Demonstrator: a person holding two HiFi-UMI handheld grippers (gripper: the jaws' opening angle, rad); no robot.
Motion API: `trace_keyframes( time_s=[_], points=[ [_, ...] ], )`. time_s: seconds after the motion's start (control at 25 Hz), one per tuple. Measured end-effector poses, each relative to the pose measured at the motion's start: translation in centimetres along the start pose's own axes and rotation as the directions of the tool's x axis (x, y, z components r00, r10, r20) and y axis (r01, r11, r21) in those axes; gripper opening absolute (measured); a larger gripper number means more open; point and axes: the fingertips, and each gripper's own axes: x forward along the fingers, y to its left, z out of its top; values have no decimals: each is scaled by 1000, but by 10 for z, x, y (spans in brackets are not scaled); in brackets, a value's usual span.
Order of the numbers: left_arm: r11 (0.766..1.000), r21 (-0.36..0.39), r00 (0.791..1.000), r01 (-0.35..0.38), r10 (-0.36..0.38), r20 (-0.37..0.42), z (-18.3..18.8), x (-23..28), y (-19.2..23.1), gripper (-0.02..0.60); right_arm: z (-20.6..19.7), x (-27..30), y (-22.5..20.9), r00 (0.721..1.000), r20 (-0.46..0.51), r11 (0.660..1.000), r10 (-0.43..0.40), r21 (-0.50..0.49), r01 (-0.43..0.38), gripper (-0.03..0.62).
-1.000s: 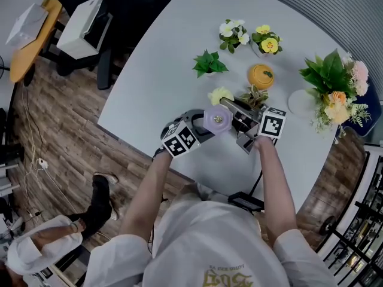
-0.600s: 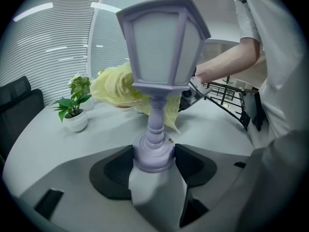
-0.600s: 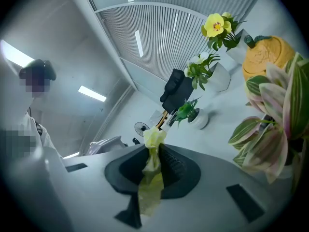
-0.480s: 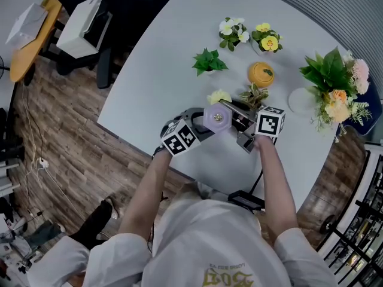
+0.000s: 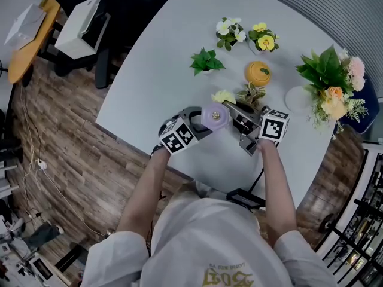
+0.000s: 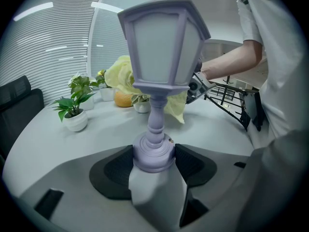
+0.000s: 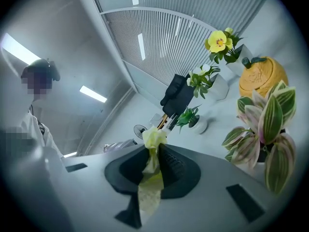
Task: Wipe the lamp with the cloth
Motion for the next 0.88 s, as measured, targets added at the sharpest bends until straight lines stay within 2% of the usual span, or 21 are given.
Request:
trace_keyframes(
  time_s=[0.88],
  points=[
    [1000,-6,1000,2,-2,-4,-1,0,0,276,-8,-34,23,1000,20,1000,-4,-11,5,63]
  ],
)
